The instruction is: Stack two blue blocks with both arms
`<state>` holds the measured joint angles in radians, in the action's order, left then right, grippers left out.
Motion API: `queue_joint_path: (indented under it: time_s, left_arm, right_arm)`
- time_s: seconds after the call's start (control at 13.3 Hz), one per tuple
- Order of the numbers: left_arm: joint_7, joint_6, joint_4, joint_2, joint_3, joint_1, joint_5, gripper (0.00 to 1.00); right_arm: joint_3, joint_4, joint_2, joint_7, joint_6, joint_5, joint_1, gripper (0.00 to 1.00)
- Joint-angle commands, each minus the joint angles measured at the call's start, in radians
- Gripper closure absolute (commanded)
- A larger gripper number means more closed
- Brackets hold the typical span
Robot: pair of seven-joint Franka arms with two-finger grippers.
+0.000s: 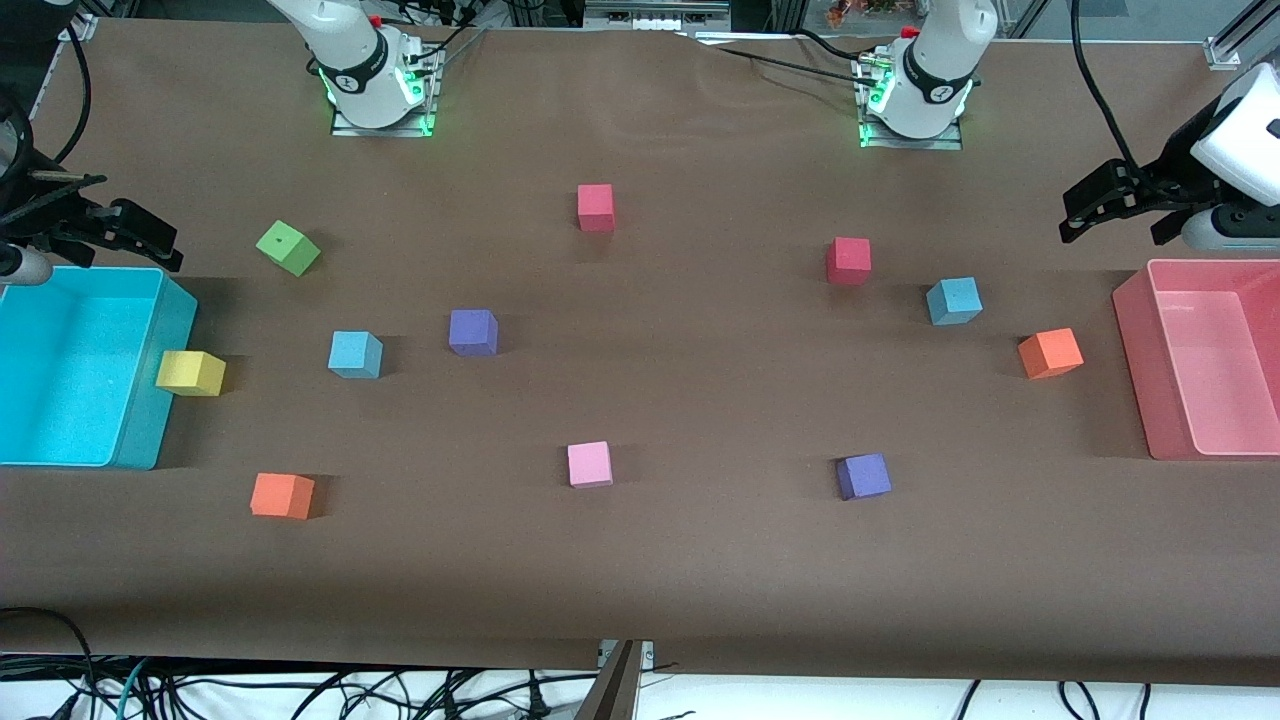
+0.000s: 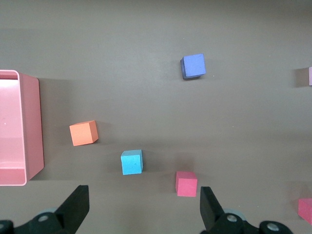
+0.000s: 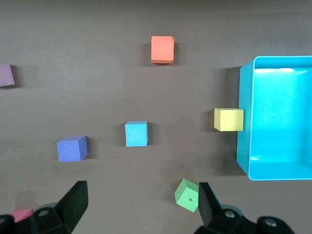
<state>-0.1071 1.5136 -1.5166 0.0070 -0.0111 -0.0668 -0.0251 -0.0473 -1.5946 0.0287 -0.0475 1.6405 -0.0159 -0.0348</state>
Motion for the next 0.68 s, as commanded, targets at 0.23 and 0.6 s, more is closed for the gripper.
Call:
queue_joint_path:
  time_s: [0.23,0.6]
  left_arm:
    - [-0.005,-0.013,0.03,0.033,0.0,-0.004,0.007,0.0]
    - [-0.003,-0.013,0.03,0.031,0.0,-0.004,0.013,0.0]
  right_arm:
    - [-0.013,-0.019,-0.021,-0.011,-0.001,-0.01,-0.011,0.0]
    - [-0.013,-0.019,-0.021,-0.011,-0.001,-0.01,-0.011,0.0]
